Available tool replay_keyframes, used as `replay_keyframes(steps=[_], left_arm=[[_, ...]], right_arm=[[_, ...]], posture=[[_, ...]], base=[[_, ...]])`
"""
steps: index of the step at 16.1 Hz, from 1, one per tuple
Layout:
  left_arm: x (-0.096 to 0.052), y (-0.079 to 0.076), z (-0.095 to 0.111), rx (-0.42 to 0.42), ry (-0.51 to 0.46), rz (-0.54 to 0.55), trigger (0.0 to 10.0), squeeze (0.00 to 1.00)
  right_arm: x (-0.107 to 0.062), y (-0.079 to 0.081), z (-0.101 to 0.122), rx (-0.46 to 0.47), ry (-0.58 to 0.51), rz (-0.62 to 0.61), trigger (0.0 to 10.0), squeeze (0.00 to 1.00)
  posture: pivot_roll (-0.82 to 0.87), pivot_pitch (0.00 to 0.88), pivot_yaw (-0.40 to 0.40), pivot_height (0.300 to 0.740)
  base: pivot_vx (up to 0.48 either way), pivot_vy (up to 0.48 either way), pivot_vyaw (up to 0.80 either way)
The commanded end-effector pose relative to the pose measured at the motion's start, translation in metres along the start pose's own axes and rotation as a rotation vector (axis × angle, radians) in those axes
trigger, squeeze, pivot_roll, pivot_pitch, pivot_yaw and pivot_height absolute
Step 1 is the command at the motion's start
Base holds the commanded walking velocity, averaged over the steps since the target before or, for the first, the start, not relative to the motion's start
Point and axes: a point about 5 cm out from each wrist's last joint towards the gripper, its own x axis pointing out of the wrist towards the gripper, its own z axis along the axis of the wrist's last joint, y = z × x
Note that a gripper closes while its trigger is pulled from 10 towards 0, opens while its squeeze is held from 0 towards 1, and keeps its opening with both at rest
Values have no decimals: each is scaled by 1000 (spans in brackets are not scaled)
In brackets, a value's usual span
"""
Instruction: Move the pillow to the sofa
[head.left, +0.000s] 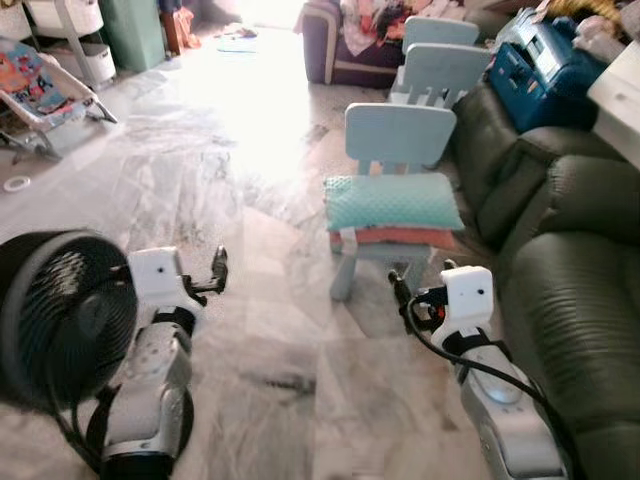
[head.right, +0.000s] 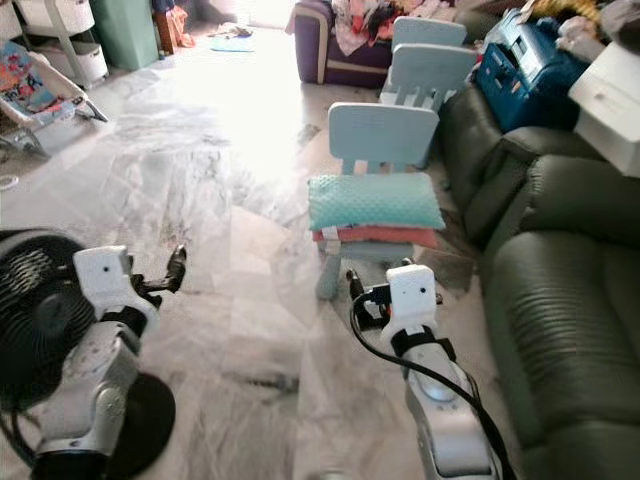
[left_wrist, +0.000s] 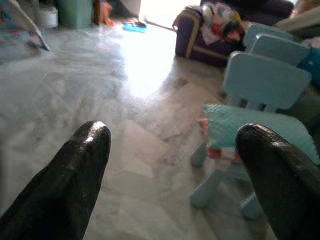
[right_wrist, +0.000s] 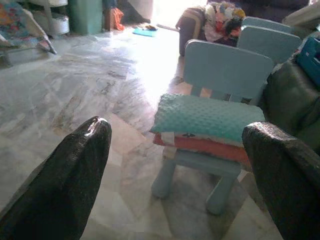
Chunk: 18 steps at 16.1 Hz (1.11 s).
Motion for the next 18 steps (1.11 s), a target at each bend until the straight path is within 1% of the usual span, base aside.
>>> replay_keyframes(steps=[1,2,3,4,7,12,15,16,18], left_arm=[[0,-2,1,39,5,-18,10000,0],[1,-2,2,41,-2,-24,10000,0],[2,-2,3,38,-4,-21,10000,0],[3,-2,2,30,6,-16,10000,0],[3,-3,3,28,-2,-26,10000,0],[3,-4,3,17,-3,-28,10000,0],[2,-5,1,9,2,-38,10000,0],[2,-5,0,13,8,-48,10000,0],[5,-7,2,3,8,-75,10000,0]], right_arm=[[0,-2,5,1,-18,-14,10000,0],[0,-2,5,1,-18,-15,10000,0],[1,-2,5,1,-19,-16,10000,0],[1,-2,5,1,-18,-16,10000,0],[1,-3,4,-1,-16,-15,10000,0],[1,-4,4,-6,-16,-16,10000,0],[1,-9,13,21,-57,-55,10000,0],[4,-13,20,78,-76,-92,10000,0],[12,-13,23,100,-90,-99,10000,0]], posture=[[-77,71,-61,740],[-78,72,-60,740],[-78,73,-60,740],[-78,74,-62,740],[-78,75,-65,740],[-81,71,-67,740],[-79,58,-63,740],[-77,54,-61,740],[-56,28,-41,740]], base=[[0,0,0],[0,0,0],[0,-480,0],[0,0,0],[0,0,0],[0,-472,0],[0,-472,0],[0,-472,0],[0,0,0]])
